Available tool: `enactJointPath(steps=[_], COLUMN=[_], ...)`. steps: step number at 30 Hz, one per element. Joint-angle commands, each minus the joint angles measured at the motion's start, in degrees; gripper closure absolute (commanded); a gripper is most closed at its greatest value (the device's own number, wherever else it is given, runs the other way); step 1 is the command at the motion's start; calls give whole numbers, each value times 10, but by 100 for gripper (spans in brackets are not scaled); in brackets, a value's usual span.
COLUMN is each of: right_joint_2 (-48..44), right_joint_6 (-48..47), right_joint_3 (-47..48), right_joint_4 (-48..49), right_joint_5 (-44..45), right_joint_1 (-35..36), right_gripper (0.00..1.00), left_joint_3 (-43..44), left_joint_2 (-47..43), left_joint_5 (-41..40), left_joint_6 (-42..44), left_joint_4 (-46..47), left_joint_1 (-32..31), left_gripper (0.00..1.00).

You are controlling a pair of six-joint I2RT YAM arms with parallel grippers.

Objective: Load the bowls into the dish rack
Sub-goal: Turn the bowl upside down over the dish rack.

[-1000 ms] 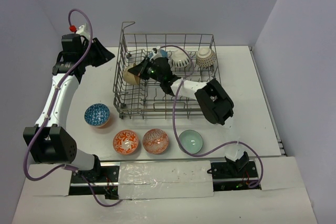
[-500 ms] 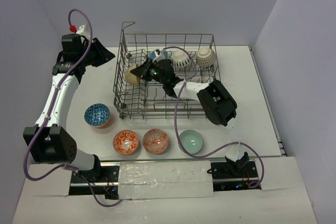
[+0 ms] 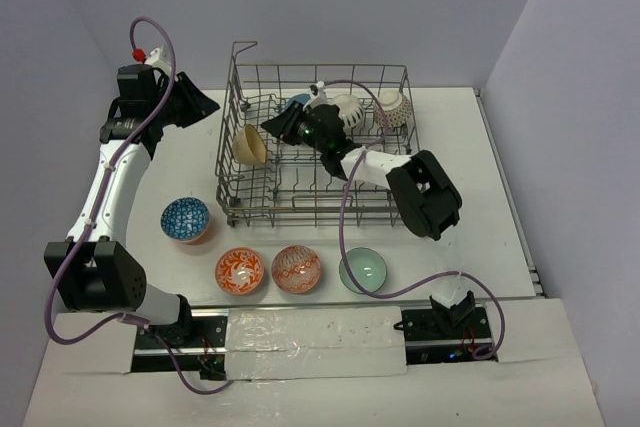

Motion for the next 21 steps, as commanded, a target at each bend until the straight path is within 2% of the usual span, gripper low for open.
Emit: enactJointPath(steps=[1, 21], right_joint_2=[-32, 33], right_joint_6=[-20, -41], right_joint_3=[20, 137], right_joint_4=[-2, -88], right_joint_5=[-10, -80], right_joint_1=[0, 15], right_gripper=[70, 71], left_joint_3=[-6, -4], left_joint_2=[0, 1], left_joint_5=[12, 11], left_joint_6=[-3, -1], left_joint_4=[28, 26], left_joint_1=[3, 3], left_gripper=[67, 67])
